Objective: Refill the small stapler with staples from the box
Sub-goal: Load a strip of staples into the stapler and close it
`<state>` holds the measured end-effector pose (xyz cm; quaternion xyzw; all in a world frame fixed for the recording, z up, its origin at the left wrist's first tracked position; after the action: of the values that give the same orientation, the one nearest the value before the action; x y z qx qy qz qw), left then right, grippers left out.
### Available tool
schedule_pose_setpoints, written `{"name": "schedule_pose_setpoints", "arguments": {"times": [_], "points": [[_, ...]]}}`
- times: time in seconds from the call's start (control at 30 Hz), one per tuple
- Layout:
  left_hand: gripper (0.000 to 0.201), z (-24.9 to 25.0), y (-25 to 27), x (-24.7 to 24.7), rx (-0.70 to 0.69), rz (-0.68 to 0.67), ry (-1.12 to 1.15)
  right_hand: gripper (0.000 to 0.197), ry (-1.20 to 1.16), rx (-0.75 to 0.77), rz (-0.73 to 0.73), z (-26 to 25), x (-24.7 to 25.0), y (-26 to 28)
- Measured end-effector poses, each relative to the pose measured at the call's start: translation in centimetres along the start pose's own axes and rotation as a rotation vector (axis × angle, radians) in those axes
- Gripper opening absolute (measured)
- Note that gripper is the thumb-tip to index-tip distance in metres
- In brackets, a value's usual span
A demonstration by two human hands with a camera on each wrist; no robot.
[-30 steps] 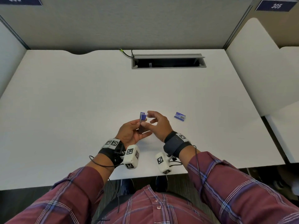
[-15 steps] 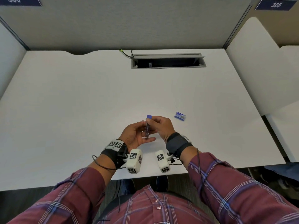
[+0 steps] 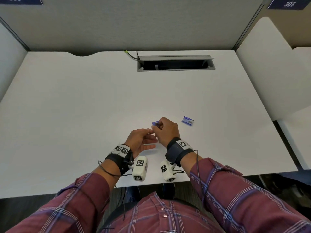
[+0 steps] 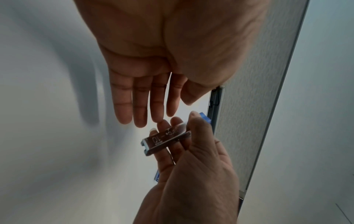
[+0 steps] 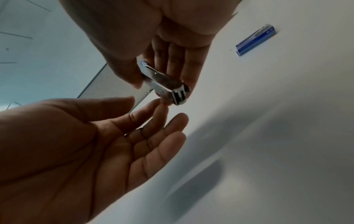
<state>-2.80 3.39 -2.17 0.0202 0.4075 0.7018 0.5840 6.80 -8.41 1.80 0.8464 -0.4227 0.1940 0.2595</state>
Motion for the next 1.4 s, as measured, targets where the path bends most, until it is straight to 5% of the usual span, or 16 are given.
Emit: {"name": "schedule_pose_setpoints", "arguments": {"times": [0.33,0.57,0.77,0.9,1.17,1.4], "points": [[0.026,0.7,-0.1,1.6,-0.031,0.12,-0.098,0.036,0.011,-0.085,-0.016,0.7,-0.6,-0.3],[0.008,3.0,0.0,6.9,-0.138,0.362,-0.688,0.035,0.042,-0.216,0.055,2.9,-0.7,-3.3],[0.086,4.7,-0.3,10.7,0.08,0.436,-1.331,0.043,0.105,-0.297,0.079,3.6,0.1,-7.3],[0.105,4.3,-0.5,12.1,0.199,0.365,-1.526,0.043,0.176,-0.357,0.061,3.7,0.4,-9.4],[0.099,4.6,0.1,12.3,0.16,0.386,-1.46,0.037,0.269,-0.372,0.062,4.1,-0.2,-10.4],[0.088,5.4,0.4,12.0,0.136,0.406,-1.379,0.055,0.265,-0.375,0.022,3.5,-0.1,-9.3]]}}
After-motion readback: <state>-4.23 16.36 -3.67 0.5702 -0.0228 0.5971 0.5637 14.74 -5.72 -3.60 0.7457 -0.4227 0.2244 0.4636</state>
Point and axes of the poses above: each hand's wrist, its own y-axis away from the middle knuckle, its own x-axis out of the back of the hand, z = x × y, the point moved 5 cm from there along -y, towards the middle knuckle, and after that the axes turned 12 degrees about -z, right-handed, at the moved point
